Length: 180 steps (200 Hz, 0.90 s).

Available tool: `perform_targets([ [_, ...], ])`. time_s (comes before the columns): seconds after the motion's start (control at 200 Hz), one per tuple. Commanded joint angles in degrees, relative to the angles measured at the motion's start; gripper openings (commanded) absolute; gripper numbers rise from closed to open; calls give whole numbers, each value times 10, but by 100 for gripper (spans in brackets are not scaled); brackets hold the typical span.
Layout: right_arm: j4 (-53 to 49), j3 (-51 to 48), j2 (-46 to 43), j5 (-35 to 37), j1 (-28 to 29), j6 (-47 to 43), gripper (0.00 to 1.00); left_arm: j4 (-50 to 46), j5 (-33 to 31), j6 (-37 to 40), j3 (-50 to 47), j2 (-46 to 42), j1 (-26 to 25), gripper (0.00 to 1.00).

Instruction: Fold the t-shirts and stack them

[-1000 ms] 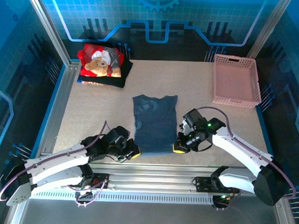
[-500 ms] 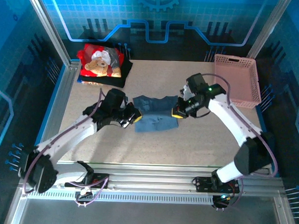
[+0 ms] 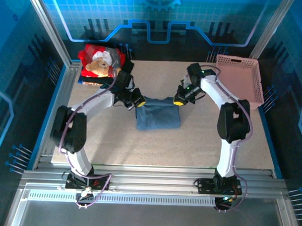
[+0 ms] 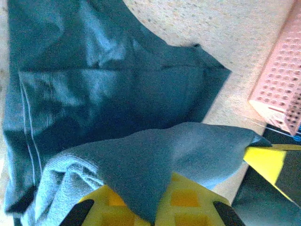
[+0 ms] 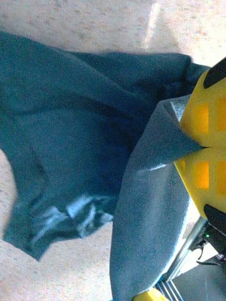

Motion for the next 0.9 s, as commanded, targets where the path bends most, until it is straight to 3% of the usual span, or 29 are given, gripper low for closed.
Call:
perform_targets([
  [0.0, -9, 62, 62, 3, -14, -9, 4, 1, 7, 24, 38, 59, 19, 0],
  [0.05, -13, 114, 102, 2, -18, -6, 10, 7, 9, 20, 61, 84, 26, 0],
  [0.11, -32, 195, 148, -10, -23, -3, 26, 4, 13, 17, 102, 108, 32, 11],
  [0.16, -53, 272, 185, -11, -29, -2, 46, 2, 17, 17, 142, 121, 36, 29],
  [0.215, -80, 360, 211, -13, -39, 0, 59, -5, 20, 14, 192, 128, 41, 51],
  [0.335, -114, 479, 200, -28, -59, -30, 78, -29, 19, 13, 293, 113, 50, 74],
  [0.365, -113, 474, 179, -26, -63, -42, 82, -32, 18, 14, 308, 101, 52, 91],
  [0.405, -110, 451, 140, -26, -68, -58, 85, -33, 17, 20, 319, 80, 54, 99],
  [0.595, -30, 172, -97, -17, -73, -139, 99, -53, 27, 72, 256, -55, 59, 99],
  [0.75, 79, -95, -276, -40, -68, -147, 100, -59, 49, 81, 77, -158, 58, 99],
  [0.895, 155, -274, -358, -73, -63, -127, 100, 26, 62, 44, -126, -223, 59, 99],
])
